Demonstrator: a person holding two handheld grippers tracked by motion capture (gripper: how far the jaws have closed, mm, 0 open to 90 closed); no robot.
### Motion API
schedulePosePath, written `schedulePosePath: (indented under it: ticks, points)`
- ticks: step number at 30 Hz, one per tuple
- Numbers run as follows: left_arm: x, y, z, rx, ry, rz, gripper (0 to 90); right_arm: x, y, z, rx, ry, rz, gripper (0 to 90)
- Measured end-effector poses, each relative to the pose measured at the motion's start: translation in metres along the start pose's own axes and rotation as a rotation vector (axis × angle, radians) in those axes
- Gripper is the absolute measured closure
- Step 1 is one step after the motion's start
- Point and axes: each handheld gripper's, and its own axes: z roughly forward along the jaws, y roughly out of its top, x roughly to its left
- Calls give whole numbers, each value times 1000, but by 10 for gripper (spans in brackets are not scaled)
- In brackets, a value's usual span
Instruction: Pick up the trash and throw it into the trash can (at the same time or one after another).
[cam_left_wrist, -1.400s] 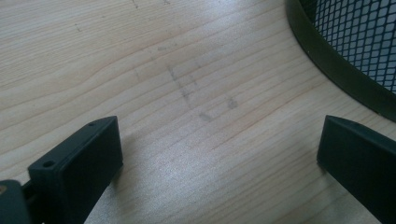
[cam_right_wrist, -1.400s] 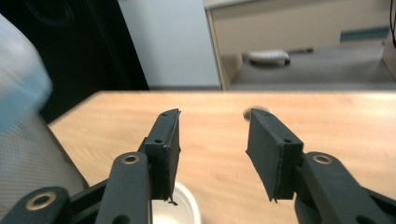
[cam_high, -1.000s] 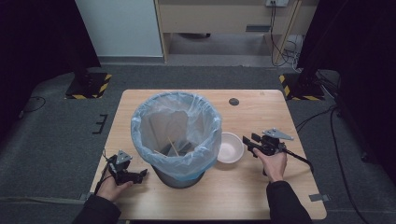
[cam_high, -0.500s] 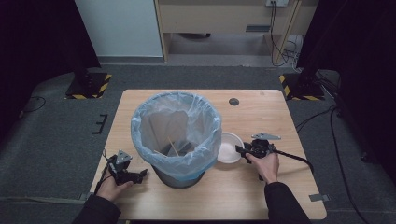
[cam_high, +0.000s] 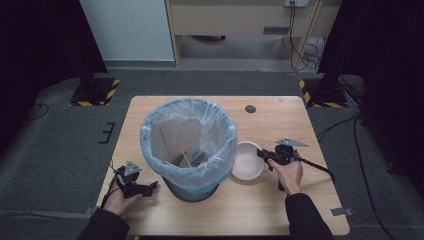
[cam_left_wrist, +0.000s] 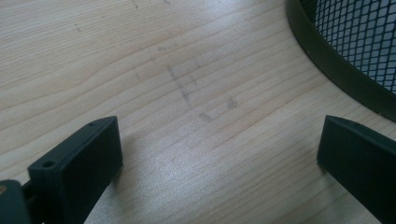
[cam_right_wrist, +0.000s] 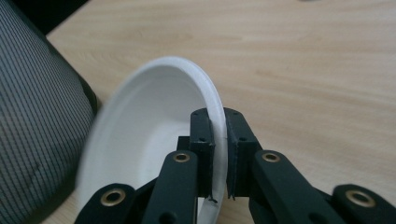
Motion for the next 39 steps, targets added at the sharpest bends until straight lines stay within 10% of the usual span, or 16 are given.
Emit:
schedulePosePath:
  ticks: [17,39]
  points:
    - [0,0,0,0,0,0,0,-21,26,-49,-251,-91,75,841]
    - [0,0,0,0,0,0,0,-9,54,-92,-487,-49,90,841]
